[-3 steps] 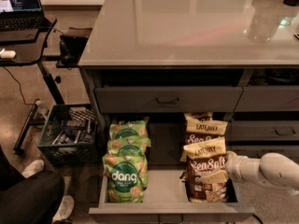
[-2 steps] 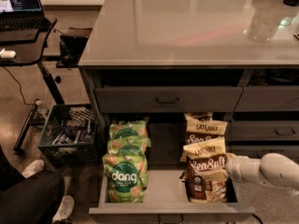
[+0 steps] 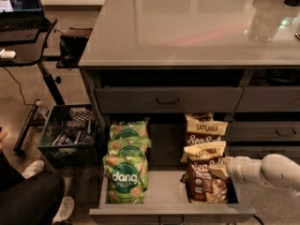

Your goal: Pick brown chip bag from middle drawer and place on counter

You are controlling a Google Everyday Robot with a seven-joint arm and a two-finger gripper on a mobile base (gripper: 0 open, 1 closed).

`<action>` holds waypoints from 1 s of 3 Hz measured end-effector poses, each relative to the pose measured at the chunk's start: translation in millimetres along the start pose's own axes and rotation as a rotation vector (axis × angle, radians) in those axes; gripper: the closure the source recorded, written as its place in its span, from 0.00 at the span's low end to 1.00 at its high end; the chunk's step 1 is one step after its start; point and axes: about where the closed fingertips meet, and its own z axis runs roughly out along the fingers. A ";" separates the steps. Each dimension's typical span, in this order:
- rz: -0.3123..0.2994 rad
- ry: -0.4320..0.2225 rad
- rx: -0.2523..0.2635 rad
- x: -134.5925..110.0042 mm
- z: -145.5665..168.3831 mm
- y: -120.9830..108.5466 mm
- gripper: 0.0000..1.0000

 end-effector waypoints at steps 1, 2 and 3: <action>0.000 0.000 0.000 0.0 0.0 0.0 0.89; 0.000 0.000 0.000 0.0 0.1 0.0 1.00; 0.000 0.000 0.000 -0.1 0.0 0.3 1.00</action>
Offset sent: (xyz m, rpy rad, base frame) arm 0.0000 0.0000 0.0000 0.0000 0.0000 0.0000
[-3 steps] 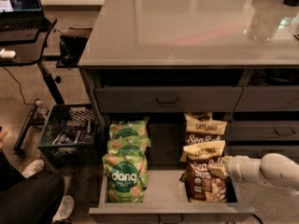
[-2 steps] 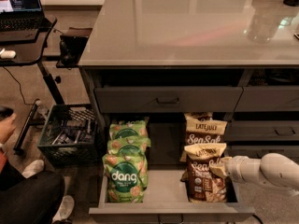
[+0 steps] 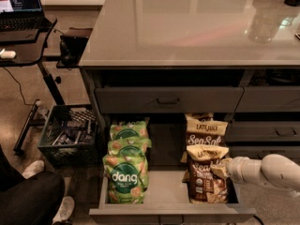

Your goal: Pick brown chip bag from middle drawer and place on counter

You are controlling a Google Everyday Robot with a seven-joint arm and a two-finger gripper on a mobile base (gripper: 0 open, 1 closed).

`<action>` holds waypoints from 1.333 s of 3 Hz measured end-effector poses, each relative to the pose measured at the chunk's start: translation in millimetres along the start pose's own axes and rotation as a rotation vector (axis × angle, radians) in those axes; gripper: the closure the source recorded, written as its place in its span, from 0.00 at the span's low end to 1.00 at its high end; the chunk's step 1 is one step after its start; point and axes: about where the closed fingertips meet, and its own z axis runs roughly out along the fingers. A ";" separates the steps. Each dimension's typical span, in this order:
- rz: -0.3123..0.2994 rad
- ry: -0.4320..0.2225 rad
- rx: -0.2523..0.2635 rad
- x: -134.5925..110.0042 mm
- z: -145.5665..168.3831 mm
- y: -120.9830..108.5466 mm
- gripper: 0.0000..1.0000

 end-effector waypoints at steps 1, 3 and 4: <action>-0.021 -0.013 -0.010 -6.0 -6.3 11.3 1.00; -0.153 -0.105 -0.008 -56.2 -52.0 46.2 1.00; -0.209 -0.142 0.002 -78.4 -73.6 55.3 1.00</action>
Offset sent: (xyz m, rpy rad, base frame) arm -0.0244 0.0408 0.0843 -0.0050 -0.1549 0.1159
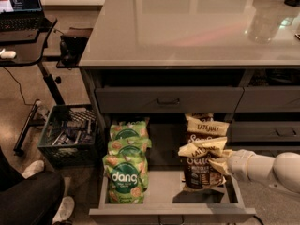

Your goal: Pick brown chip bag from middle drawer and place on counter

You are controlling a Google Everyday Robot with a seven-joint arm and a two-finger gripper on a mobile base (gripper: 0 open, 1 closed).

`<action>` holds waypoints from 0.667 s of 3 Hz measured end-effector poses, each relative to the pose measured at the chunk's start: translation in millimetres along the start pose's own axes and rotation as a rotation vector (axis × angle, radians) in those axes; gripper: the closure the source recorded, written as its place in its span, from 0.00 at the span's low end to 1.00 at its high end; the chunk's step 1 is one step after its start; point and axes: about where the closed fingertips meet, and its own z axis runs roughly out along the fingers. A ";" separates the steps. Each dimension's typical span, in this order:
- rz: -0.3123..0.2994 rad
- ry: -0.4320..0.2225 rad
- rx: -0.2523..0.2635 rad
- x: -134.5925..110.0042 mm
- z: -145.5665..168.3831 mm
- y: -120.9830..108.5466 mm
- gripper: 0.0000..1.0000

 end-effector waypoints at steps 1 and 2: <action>-0.033 -0.014 0.043 -17.1 -19.3 -4.0 1.00; -0.048 -0.026 0.081 -30.5 -38.2 -21.4 1.00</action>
Offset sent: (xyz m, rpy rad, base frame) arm 0.0149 -0.0442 0.0821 -0.0605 -0.1328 -0.0640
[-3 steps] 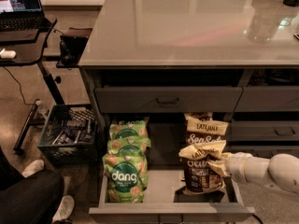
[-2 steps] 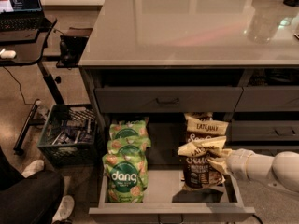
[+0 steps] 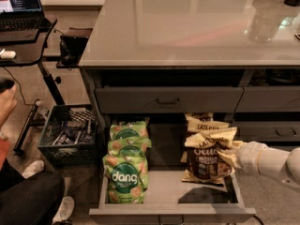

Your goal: Pick brown chip bag from middle drawer and place on counter

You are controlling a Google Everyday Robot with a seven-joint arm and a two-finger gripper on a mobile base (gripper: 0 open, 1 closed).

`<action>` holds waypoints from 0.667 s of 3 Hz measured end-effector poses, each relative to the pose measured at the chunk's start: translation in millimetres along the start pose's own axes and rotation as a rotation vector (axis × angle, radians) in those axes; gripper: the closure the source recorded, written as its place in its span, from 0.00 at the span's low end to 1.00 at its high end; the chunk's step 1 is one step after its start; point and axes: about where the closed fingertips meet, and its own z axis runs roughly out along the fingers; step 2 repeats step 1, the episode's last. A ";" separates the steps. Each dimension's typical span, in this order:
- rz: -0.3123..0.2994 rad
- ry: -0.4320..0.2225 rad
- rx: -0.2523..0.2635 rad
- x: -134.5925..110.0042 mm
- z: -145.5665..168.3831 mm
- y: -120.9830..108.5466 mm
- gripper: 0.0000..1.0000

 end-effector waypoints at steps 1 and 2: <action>0.000 0.000 0.001 -0.3 -0.1 -0.3 1.00; 0.000 0.000 0.001 -0.3 -0.1 -0.3 1.00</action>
Offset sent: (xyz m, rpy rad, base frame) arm 0.0000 0.0000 0.0000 0.0000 0.0000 0.0000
